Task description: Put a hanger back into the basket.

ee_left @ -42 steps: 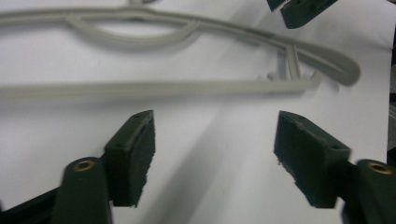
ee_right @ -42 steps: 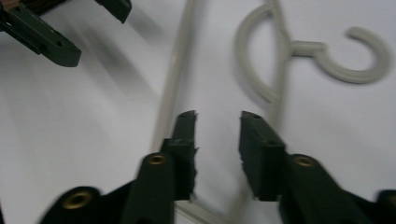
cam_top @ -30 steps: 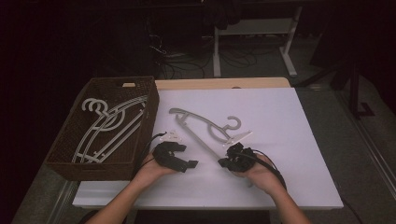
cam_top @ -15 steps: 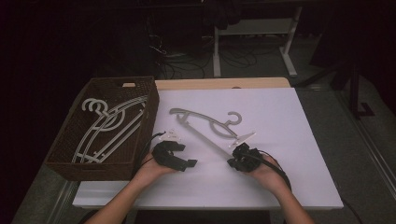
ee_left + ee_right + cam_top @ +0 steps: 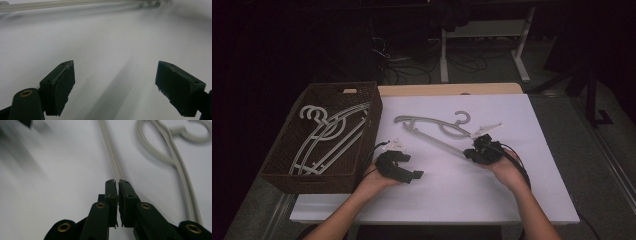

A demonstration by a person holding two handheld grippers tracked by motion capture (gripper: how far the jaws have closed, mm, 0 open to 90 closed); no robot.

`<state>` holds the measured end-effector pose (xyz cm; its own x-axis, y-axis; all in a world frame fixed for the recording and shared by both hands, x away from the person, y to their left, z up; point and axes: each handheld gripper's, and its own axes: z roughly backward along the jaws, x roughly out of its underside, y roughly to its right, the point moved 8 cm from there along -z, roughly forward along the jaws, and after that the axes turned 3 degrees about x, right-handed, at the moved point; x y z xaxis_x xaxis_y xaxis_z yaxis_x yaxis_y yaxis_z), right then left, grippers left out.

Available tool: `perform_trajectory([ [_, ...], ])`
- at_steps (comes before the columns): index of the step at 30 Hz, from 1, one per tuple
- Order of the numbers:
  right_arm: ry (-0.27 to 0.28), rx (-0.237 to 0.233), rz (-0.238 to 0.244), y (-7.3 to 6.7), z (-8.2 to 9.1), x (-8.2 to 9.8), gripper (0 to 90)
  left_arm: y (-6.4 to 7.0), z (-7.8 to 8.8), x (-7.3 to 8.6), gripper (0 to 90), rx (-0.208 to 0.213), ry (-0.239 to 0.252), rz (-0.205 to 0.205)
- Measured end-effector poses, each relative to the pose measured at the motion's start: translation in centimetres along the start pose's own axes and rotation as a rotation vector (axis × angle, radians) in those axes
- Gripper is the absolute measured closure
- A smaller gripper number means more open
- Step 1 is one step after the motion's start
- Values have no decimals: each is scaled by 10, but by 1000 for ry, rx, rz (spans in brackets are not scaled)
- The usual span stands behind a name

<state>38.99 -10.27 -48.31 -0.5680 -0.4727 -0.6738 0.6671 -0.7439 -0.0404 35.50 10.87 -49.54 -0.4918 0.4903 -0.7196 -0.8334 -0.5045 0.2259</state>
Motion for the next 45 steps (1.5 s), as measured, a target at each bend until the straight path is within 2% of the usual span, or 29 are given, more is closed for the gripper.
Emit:
perform_trajectory([
  [3, 26, -24, 28, -4, -21, -28, 863, 0, 0, 0, 161, -1, 0, 2],
  [6, 22, -24, 23, -5, -48, -54, 890, -2, 1, 0, 161, -2, 6, 9],
  [7, 22, -24, 23, -5, -48, -54, 890, -2, 2, 0, 161, -2, 6, 12],
  [10, 6, -19, 14, -4, -81, -80, 891, -4, 2, 1, 161, -1, 5, 12],
  [11, -2, -17, 13, -3, -88, -84, 891, -4, 2, 1, 161, -1, 5, 13],
  [12, -2, -17, 13, -3, -88, -84, 891, -4, 2, 1, 161, -1, 5, 13],
  [13, -14, -11, 3, -1, -102, -91, 891, -4, 2, 1, 161, -1, 5, 13],
  [16, -37, -21, 2, -2, -120, -96, 891, -4, 3, 1, 161, -2, 10, 14],
  [19, -52, -42, 3, -6, -128, -96, 891, -4, 4, 1, 161, -2, 12, 16],
  [20, -61, -62, 6, -10, -131, -95, 892, -5, 4, 1, 161, -5, 14, 18],
  [22, -62, -109, 8, -15, -129, -93, 892, -6, 4, 1, 162, -5, 13, 18],
  [25, -77, -132, 23, -20, -126, -90, 893, -6, 4, 2, 162, -8, 7, 18],
  [26, -86, -160, 53, -27, -122, -86, 893, -5, 3, 2, 162, -8, 9, 18],
  [27, -86, -160, 53, -27, -122, -86, 893, -5, 3, 2, 162, -8, 9, 18],
  [30, -96, -201, 95, -39, -116, -78, 893, -5, 5, 0, 162, -10, 16, 11],
  [33, -102, -236, 127, -51, -108, -68, 893, -4, 10, -3, 162, -16, 32, 13],
  [39, -126, -298, 211, -74, -87, -43, 893, 2, 24, -15, 162, -28, 78, -9],
  [45, -161, -364, 272, -94, -64, -17, 893, -1, 24, -15, 162, -34, 77, -4],
])
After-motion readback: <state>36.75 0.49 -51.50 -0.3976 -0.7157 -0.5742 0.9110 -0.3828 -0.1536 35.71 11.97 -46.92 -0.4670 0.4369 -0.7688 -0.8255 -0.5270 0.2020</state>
